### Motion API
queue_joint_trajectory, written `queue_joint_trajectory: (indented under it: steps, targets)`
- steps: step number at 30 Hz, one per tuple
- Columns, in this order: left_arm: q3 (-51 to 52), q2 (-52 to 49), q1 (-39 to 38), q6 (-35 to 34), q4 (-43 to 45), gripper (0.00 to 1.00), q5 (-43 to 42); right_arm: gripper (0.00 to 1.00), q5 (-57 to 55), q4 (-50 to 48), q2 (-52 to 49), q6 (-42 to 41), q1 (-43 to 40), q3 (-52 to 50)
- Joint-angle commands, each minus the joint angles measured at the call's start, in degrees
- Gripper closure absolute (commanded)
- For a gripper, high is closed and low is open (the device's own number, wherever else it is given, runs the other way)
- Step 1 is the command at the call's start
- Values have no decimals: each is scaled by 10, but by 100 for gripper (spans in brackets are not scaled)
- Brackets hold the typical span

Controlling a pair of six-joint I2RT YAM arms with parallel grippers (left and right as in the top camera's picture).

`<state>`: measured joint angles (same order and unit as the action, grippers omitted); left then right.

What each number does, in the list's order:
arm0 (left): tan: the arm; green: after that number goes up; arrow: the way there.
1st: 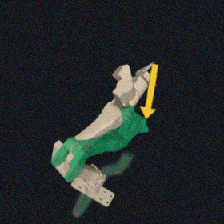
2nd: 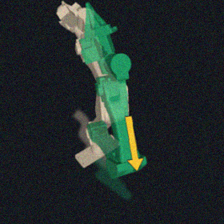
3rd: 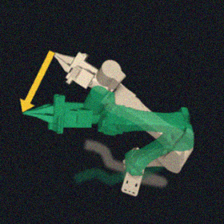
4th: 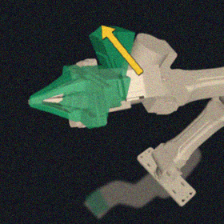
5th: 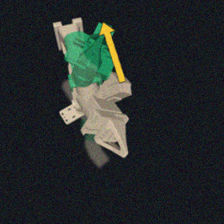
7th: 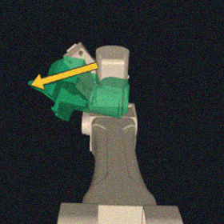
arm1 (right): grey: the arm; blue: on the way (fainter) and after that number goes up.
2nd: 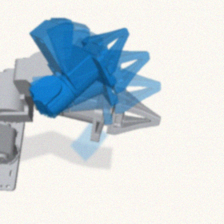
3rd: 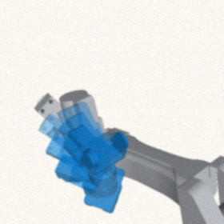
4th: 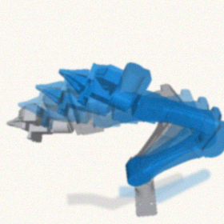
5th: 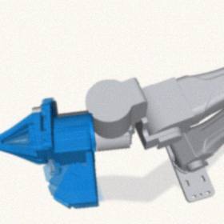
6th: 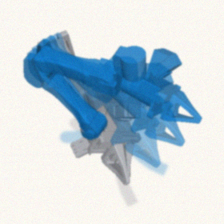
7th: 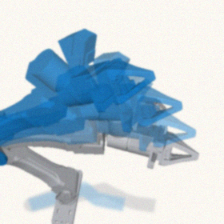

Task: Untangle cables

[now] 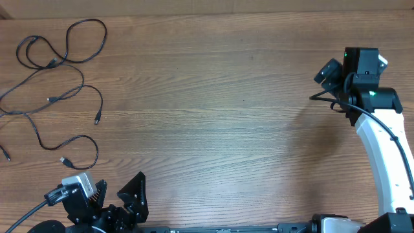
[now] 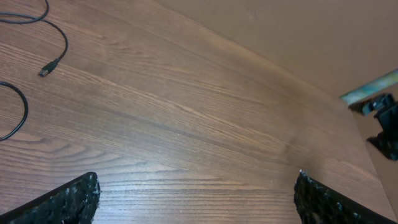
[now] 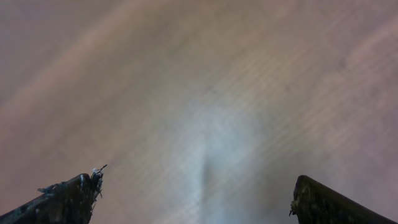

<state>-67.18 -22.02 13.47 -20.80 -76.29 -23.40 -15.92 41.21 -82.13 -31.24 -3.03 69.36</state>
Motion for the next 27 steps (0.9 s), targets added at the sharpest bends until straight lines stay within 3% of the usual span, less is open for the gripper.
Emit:
queue_joint_trajectory:
  steps: [1,10,14,23,27]
  targets:
    - [3,0,-4,11,0,0,-4,0,34,-35,9,2,-3,3]
    - [3,0,-4,11,-2,0,-4,0,258,26,45,16,0,7]
    - [3,0,-4,11,-2,0,-4,0,262,60,132,93,25,7]
    - [3,0,-4,11,-2,1,-4,0,234,146,345,92,137,-45]
    - [3,0,-4,11,-2,0,-4,0,233,185,404,92,149,-57]
